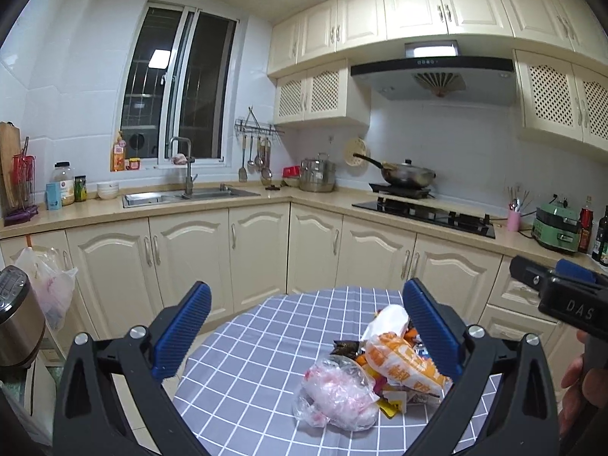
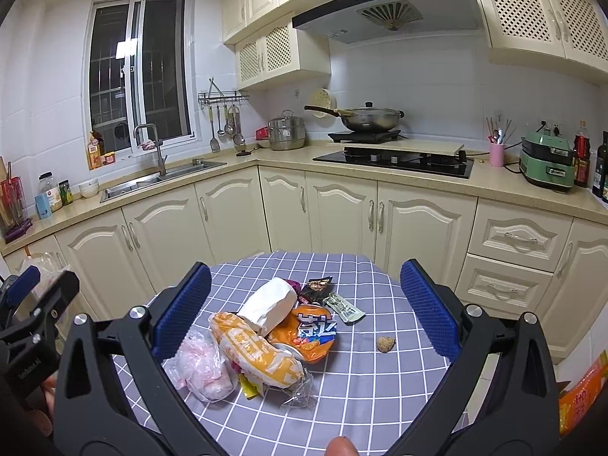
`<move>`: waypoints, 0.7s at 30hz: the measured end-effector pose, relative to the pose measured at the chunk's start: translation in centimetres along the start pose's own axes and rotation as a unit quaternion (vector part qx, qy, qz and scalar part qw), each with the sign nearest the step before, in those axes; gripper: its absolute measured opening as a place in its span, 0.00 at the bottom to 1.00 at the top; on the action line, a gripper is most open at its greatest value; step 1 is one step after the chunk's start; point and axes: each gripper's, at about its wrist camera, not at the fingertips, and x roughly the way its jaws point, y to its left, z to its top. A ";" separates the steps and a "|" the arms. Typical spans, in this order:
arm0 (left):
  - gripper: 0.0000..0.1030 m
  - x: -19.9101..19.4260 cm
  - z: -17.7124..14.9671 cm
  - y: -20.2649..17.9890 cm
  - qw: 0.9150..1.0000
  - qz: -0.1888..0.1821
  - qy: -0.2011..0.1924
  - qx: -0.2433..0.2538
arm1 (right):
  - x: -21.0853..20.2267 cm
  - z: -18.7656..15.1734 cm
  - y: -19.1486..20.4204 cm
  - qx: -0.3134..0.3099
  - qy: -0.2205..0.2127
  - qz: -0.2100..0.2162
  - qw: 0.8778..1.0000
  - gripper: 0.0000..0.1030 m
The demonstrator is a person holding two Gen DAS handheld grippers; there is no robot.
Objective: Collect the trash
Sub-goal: 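Move both tools toward the trash pile on the table, then grasp the pink plastic bag with left tool while right tool grasps orange-white snack bag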
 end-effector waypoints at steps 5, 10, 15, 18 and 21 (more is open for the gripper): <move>0.96 0.7 -0.5 0.0 1.000 -0.001 0.013 0.001 | 0.5 -0.2 -0.4 0.002 0.007 0.002 1.000 0.95; 0.96 2.3 -1.6 -0.9 0.999 -0.003 0.041 0.004 | 1.2 -0.4 -0.9 0.003 0.018 0.004 1.000 0.95; 0.96 4.5 -3.7 -1.0 0.997 -0.003 0.083 0.003 | 2.8 -1.7 -2.0 0.011 0.046 0.005 0.999 0.95; 0.96 6.4 -5.4 -1.4 0.992 -0.007 0.124 0.007 | 4.2 -2.9 -2.2 0.003 0.074 0.010 0.997 0.95; 0.96 8.7 -7.6 -2.6 0.987 -0.008 0.161 0.015 | 5.6 -4.1 -1.7 -0.012 0.100 0.024 0.995 0.95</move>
